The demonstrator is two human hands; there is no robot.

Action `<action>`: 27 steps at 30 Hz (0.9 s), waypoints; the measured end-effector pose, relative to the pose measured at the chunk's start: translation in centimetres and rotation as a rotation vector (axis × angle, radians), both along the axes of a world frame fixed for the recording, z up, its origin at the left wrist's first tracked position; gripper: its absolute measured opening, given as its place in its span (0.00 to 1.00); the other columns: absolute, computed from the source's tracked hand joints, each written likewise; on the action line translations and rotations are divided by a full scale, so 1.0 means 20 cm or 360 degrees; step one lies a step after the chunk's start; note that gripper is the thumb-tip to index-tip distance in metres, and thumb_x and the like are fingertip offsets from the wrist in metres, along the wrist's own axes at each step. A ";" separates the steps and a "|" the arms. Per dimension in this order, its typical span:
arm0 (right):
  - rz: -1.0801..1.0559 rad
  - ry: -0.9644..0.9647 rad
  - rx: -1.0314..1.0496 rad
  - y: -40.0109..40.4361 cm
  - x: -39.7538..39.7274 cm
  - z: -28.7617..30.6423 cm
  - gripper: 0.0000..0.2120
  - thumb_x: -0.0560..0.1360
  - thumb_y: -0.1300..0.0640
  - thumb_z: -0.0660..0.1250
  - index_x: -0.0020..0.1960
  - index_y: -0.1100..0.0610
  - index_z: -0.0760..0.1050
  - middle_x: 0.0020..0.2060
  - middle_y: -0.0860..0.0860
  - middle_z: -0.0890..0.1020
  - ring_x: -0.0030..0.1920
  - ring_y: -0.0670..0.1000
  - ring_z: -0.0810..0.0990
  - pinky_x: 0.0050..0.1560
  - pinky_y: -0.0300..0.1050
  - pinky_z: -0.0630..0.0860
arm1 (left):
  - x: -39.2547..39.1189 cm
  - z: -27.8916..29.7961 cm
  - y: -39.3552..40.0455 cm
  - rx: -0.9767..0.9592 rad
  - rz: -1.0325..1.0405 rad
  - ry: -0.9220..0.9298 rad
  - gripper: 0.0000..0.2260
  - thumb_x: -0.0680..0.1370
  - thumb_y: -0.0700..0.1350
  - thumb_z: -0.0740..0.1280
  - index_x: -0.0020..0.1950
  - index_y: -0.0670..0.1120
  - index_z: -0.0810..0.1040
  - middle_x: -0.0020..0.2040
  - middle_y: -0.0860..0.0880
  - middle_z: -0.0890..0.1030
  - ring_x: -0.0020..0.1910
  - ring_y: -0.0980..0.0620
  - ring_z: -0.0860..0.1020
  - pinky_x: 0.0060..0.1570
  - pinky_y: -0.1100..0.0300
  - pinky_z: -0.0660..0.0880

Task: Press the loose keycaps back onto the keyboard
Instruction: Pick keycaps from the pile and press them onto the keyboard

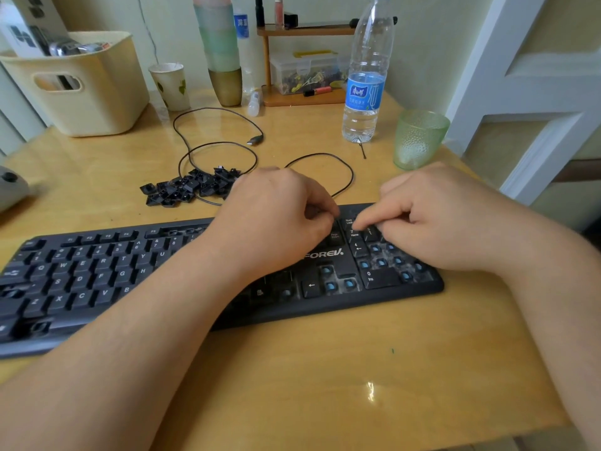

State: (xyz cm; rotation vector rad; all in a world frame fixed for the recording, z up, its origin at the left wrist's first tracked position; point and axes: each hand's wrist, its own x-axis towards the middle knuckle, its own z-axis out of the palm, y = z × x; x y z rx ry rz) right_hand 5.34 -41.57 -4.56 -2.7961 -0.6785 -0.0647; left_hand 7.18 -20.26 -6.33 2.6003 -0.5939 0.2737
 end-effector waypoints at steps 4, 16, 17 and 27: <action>0.0001 0.0062 0.0004 -0.01 0.01 -0.01 0.20 0.77 0.61 0.66 0.52 0.37 0.86 0.37 0.23 0.76 0.43 0.34 0.76 0.42 0.31 0.66 | 0.00 -0.02 -0.01 0.0015 -0.0101 -0.0040 0.10 0.79 0.53 0.67 0.56 0.64 0.85 0.40 0.58 0.82 0.50 0.52 0.78 0.60 0.49 0.75; -0.0275 0.0207 0.0265 -0.14 0.05 -0.01 0.06 0.74 0.53 0.77 0.40 0.42 0.85 0.28 0.43 0.82 0.30 0.40 0.76 0.33 0.31 0.69 | -0.02 -0.03 -0.04 0.0252 -0.0252 0.0016 0.15 0.79 0.61 0.62 0.65 0.71 0.78 0.44 0.59 0.74 0.55 0.52 0.69 0.60 0.51 0.66; -0.0280 0.0223 0.0233 -0.13 0.06 -0.01 0.06 0.74 0.53 0.77 0.41 0.42 0.85 0.29 0.41 0.82 0.31 0.40 0.77 0.33 0.30 0.69 | -0.02 -0.03 -0.04 0.0254 -0.0249 0.0019 0.17 0.78 0.63 0.61 0.66 0.71 0.77 0.44 0.59 0.73 0.55 0.52 0.69 0.59 0.51 0.66; -0.0239 0.0190 0.0133 -0.12 0.05 -0.02 0.03 0.72 0.49 0.78 0.40 0.44 0.86 0.31 0.33 0.81 0.36 0.36 0.79 0.33 0.29 0.69 | -0.04 -0.02 -0.08 0.0445 -0.0263 0.0069 0.18 0.80 0.63 0.58 0.69 0.74 0.72 0.50 0.58 0.71 0.60 0.51 0.66 0.57 0.53 0.60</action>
